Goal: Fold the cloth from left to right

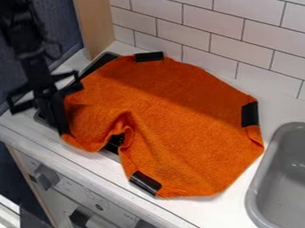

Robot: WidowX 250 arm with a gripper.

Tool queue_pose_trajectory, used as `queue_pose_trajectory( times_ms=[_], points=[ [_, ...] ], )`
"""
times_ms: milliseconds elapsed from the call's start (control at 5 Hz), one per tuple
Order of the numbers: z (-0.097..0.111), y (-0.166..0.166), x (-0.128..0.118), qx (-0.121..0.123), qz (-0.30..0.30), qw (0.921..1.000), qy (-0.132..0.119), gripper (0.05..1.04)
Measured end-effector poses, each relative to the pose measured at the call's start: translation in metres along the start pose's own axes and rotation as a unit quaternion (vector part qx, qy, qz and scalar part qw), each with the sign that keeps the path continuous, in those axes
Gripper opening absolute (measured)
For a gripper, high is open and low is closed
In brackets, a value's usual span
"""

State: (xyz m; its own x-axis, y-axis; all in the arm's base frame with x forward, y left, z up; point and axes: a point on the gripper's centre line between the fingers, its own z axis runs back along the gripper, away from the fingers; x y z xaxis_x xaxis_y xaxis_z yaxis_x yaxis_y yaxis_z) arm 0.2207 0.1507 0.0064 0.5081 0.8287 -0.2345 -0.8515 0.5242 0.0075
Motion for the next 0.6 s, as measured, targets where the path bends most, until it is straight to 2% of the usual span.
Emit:
queue_pose_trajectory(
  times_ms=[400,600],
  points=[
    [0.046,-0.036,-0.024,-0.001,-0.065,0.9965,-0.052,0.051],
    [0.050,-0.067,-0.054,0.001,-0.109,0.9921,-0.061,0.051]
  ],
)
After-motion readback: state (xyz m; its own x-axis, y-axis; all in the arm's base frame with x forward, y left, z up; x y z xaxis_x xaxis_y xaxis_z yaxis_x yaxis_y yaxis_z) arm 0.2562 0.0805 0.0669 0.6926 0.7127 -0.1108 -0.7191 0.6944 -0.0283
